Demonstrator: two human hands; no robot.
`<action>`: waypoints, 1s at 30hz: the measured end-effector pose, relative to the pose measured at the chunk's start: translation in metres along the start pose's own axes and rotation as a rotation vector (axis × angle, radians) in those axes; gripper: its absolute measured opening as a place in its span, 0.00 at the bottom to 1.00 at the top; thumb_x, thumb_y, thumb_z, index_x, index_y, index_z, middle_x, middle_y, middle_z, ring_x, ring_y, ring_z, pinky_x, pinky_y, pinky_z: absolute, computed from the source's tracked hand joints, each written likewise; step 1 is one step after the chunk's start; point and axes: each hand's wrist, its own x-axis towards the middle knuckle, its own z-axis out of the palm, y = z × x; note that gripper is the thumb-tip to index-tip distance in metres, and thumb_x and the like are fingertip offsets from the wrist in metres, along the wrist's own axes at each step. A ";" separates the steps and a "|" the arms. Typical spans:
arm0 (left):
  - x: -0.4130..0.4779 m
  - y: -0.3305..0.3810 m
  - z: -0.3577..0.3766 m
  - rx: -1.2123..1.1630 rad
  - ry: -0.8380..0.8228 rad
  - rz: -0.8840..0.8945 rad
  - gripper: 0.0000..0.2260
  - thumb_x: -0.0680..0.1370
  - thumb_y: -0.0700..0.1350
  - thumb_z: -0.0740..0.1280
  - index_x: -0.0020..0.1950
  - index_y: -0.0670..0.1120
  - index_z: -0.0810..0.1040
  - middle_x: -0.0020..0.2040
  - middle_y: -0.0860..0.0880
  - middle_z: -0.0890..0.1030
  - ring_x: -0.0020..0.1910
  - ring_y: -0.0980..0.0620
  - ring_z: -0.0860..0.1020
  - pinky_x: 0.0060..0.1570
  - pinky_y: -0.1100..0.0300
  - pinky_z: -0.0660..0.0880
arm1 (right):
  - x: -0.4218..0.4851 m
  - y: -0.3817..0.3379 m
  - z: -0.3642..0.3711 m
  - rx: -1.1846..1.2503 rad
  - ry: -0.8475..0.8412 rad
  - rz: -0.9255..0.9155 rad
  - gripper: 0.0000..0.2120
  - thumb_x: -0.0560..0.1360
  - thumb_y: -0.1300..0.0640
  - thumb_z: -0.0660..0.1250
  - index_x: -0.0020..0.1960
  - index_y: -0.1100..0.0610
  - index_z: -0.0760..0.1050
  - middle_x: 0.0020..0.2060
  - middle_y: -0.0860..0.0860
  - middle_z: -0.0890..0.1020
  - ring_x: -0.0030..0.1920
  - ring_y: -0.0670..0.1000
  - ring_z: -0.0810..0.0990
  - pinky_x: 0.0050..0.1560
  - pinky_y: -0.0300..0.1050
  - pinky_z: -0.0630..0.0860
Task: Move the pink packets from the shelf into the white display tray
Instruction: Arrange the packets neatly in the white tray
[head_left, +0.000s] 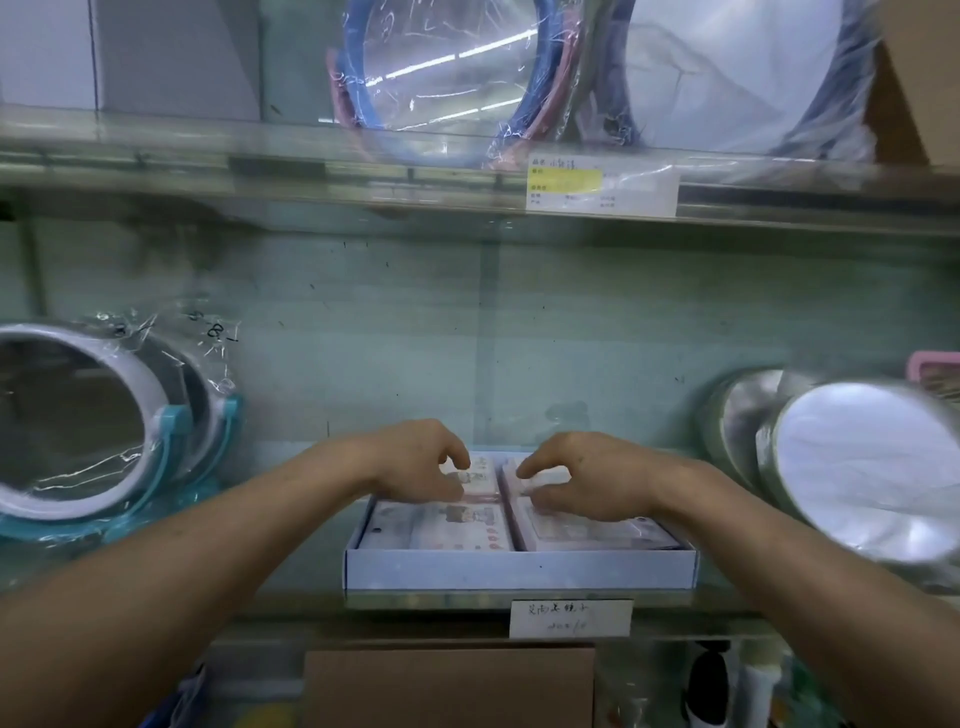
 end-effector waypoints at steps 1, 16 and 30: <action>-0.006 0.000 -0.003 0.003 -0.021 0.017 0.19 0.78 0.52 0.65 0.69 0.51 0.73 0.66 0.51 0.73 0.62 0.52 0.73 0.57 0.63 0.67 | -0.002 -0.005 -0.002 0.000 0.017 -0.036 0.17 0.79 0.51 0.61 0.67 0.46 0.73 0.68 0.45 0.71 0.67 0.48 0.70 0.68 0.44 0.66; -0.034 0.028 -0.007 -0.071 -0.028 0.069 0.15 0.79 0.44 0.62 0.66 0.49 0.77 0.65 0.54 0.77 0.60 0.55 0.75 0.63 0.62 0.69 | -0.042 0.002 -0.021 -0.063 -0.219 0.077 0.18 0.79 0.53 0.60 0.68 0.44 0.71 0.68 0.44 0.72 0.66 0.45 0.71 0.69 0.43 0.63; -0.002 0.053 0.014 0.064 -0.094 -0.014 0.14 0.79 0.45 0.58 0.58 0.45 0.81 0.57 0.47 0.81 0.56 0.47 0.78 0.59 0.54 0.75 | -0.033 0.004 -0.012 -0.076 -0.173 0.199 0.15 0.77 0.54 0.60 0.60 0.51 0.80 0.60 0.47 0.80 0.57 0.50 0.78 0.60 0.43 0.71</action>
